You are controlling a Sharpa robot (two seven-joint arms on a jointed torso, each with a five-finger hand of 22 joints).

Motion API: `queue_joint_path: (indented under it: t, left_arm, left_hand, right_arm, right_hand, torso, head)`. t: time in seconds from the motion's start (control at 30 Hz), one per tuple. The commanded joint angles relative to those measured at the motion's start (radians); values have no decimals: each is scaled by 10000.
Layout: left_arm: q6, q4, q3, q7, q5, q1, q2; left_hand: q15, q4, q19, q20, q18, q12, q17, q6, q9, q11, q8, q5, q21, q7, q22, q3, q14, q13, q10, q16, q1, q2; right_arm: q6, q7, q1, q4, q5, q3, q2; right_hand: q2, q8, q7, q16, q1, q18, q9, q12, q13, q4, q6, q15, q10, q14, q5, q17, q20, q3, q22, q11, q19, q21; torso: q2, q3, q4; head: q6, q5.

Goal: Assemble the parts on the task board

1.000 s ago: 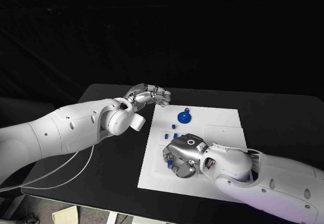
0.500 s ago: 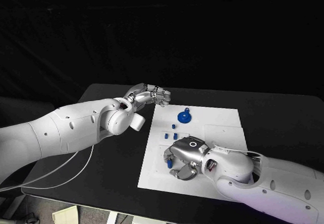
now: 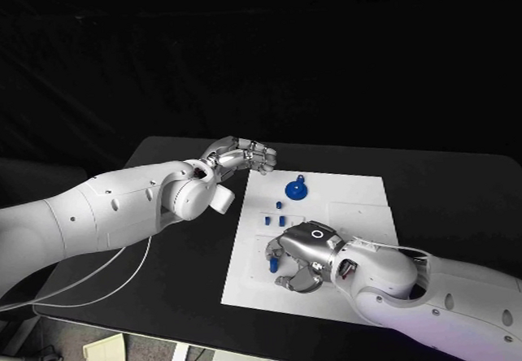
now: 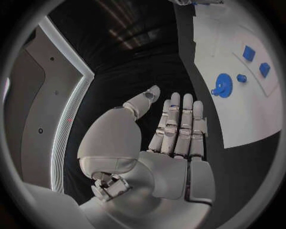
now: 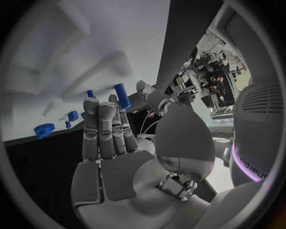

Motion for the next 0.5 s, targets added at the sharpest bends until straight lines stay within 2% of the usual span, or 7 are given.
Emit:
queue_joint_path:
  t: [0.03, 0.13, 0.23, 0.33, 0.5]
  left_arm:
    - [134, -35, 6, 62, 86, 4, -12]
    - [127, -64, 6, 62, 119, 4, -23]
    - [128, -82, 6, 62, 120, 4, -20]
    - [129, -101, 6, 63, 121, 4, -13]
    - [131, -123, 6, 66, 132, 3, 2]
  left_hand:
    - [-6, 13, 20, 23, 167, 20, 12, -70, -9, -12, 35, 56, -44, 6, 16, -51, 94, -12, -49, -40, -38, 95]
    - [-6, 12, 20, 23, 167, 20, 14, -71, -10, -12, 35, 56, -45, 7, 16, -52, 95, -13, -49, -42, -37, 95]
    - [-6, 10, 20, 23, 168, 20, 16, -72, -10, -12, 35, 57, -47, 6, 17, -51, 95, -15, -50, -45, -34, 95]
    - [-6, 8, 20, 23, 168, 20, 18, -72, -10, -12, 36, 57, -48, 7, 18, -50, 96, -16, -49, -47, -32, 95]
    - [-6, 8, 20, 23, 168, 20, 22, -72, -10, -13, 36, 57, -49, 7, 19, -49, 97, -17, -49, -51, -29, 98]
  right_arm:
    - [-532, 128, -8, 128, 129, 67, -106]
    - [-770, 203, -8, 245, 218, 180, -207]
    - [-859, 269, -8, 293, 425, 236, -262]
    - [-922, 322, -6, 431, 599, 344, -367]
    - [-1161, 366, -1, 719, 846, 699, -606]
  right_hand:
    - [-73, -39, -7, -44, 66, 642, -13, -34, -16, 32, -55, 27, -89, -31, 49, -10, 29, -9, 102, -13, -70, -48]
    - [-85, -37, -5, -29, 88, 642, -17, -21, -33, 62, -59, 28, -93, -23, 100, -9, 36, 4, 103, -12, -56, -50]
    - [-94, -31, -5, -17, 94, 642, -18, -8, -43, 80, -56, 26, -89, -10, 141, -8, 38, 0, 106, -13, -41, -48]
    - [-104, -24, -4, 0, 67, 642, -20, 11, -61, 113, -53, 24, -88, 7, 198, -9, 40, -36, 112, -15, -15, -40]
    - [-98, -8, -9, 16, 25, 642, -22, 45, -82, 162, -38, 17, -70, 24, 267, -12, 37, -83, 117, -23, 8, -38]
  torso:
    - [-4, 0, -5]
    - [-3, 5, -3]
    - [-2, 11, 1]
    - [-4, 11, -4]
    - [-5, 6, -19]
  head:
    - [20, -15]
    - [39, -39]
    - [69, -55]
    - [99, -73]
    - [165, -153]
